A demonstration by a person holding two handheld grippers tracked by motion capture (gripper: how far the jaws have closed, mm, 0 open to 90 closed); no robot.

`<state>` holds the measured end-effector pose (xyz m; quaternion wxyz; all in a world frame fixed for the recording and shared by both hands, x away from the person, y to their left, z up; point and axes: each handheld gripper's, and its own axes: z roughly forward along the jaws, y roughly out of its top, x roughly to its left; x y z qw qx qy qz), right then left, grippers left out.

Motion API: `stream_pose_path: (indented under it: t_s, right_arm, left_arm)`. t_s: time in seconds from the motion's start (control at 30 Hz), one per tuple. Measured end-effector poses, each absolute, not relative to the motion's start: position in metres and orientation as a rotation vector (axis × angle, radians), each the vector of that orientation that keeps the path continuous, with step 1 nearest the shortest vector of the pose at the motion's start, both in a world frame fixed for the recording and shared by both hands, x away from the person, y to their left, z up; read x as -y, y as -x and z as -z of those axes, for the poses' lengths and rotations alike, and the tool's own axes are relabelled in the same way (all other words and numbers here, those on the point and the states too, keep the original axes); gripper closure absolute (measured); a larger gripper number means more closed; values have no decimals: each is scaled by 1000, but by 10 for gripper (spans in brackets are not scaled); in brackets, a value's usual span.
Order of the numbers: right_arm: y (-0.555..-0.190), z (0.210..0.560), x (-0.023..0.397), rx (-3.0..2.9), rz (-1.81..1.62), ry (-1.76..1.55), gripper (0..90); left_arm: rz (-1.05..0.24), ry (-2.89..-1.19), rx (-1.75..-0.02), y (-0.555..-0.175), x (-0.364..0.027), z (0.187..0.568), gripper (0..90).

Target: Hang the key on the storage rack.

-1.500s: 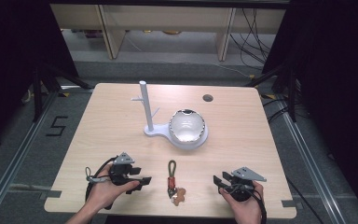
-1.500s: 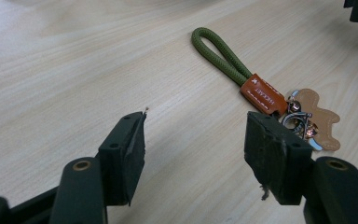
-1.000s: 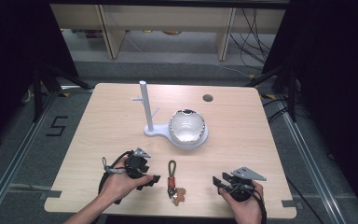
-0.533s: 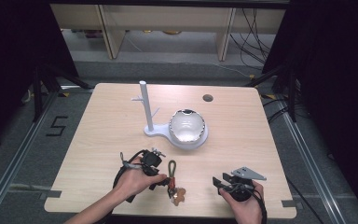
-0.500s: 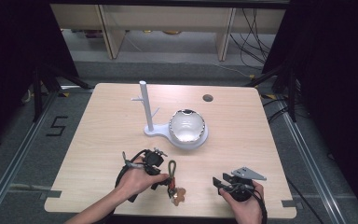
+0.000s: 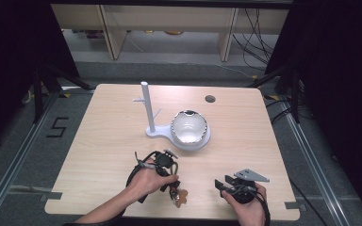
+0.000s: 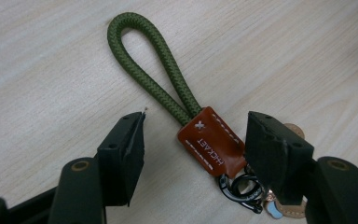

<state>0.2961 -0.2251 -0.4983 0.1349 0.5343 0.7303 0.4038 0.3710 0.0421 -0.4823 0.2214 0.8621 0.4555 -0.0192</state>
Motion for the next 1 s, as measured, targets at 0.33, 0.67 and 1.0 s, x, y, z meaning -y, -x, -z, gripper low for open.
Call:
stream_pose_path:
  t_s: [0.33, 0.67, 1.0]
  right_arm:
    - [-298, 501, 227, -2138, -1192, -1510, 513]
    - [-295, 499, 226, -2131, -1177, -1568, 511]
    - [-296, 501, 225, -2130, -1201, -1558, 510]
  left_arm:
    - [15, -2388, -1257, -369, -37, 485, 380]
    - [-98, -2562, -1079, -366, -40, 482, 575]
    - [-85, -2583, -927, -365, -47, 484, 653]
